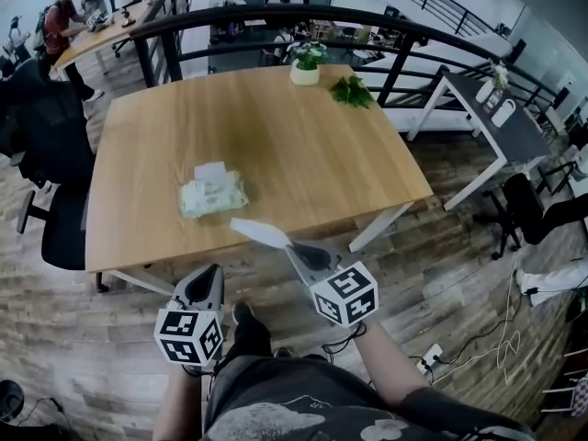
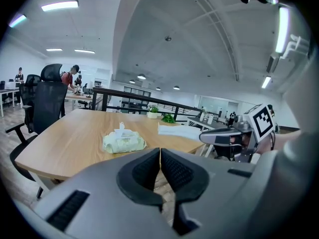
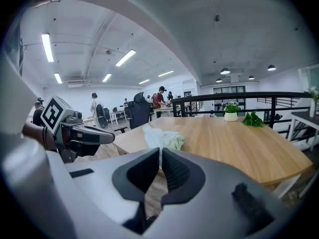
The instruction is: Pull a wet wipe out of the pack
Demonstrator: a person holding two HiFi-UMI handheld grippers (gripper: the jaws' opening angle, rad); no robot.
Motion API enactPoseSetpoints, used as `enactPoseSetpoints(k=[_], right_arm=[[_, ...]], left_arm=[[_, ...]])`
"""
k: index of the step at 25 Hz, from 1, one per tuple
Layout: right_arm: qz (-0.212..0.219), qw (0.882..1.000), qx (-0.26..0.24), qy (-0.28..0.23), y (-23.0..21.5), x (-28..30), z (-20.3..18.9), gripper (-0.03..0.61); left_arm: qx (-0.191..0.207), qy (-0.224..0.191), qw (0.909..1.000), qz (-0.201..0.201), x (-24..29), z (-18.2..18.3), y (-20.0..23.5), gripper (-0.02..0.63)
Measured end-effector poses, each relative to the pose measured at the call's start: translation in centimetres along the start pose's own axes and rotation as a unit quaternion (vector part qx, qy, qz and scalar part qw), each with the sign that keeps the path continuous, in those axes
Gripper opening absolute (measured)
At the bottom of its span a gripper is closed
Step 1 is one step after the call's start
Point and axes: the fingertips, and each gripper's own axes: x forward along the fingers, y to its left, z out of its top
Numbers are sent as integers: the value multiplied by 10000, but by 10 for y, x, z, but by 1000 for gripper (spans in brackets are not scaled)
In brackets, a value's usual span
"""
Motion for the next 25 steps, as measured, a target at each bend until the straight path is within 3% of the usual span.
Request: enactPoseSetpoints(k=[13, 25], right_arm=[[62, 9999, -106, -118, 31, -55, -10, 34], [-13, 9996, -271, -57, 31, -64, -15, 32]], left_arm=[[-15, -238, 9996, 124, -51, -9, -37, 17], [11, -250, 9996, 148, -55, -10, -43, 17]])
